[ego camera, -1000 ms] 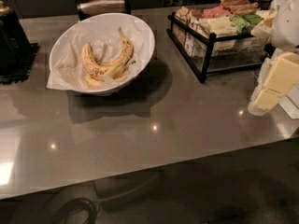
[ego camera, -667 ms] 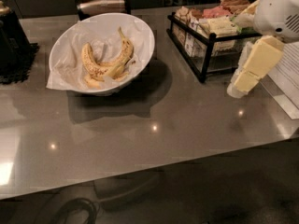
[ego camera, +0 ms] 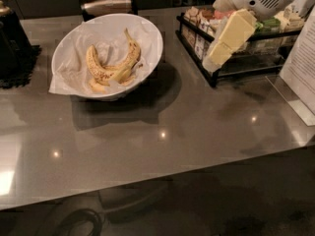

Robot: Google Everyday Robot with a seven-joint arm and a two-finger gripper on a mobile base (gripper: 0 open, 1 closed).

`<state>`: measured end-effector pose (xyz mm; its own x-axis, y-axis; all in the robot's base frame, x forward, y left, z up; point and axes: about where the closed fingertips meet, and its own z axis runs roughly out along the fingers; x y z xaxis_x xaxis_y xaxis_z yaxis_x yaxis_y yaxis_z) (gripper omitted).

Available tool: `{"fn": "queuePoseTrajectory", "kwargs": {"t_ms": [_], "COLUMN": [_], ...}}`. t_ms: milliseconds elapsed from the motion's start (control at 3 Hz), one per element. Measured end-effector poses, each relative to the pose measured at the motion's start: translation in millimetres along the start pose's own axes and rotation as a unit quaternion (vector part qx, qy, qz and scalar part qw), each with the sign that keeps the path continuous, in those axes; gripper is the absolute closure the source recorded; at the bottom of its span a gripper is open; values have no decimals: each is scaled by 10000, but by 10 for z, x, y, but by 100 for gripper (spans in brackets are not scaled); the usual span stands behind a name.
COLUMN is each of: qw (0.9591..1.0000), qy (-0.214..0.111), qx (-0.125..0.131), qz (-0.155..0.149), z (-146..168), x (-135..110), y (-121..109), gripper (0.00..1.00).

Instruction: Pick banana from white bowl

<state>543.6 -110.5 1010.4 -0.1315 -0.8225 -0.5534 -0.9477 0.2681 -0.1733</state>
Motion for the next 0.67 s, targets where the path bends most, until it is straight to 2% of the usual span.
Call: {"fn": "queuePoseTrajectory", "kwargs": {"t_ms": [333,667], "qw": [9999,9971], "qy": [-106,-698], "qx": [-8,-297], "qz": [25,-35], "z": [44,397], "x": [-47,-448], "y": [-16,-111], "gripper": [0,0]}}
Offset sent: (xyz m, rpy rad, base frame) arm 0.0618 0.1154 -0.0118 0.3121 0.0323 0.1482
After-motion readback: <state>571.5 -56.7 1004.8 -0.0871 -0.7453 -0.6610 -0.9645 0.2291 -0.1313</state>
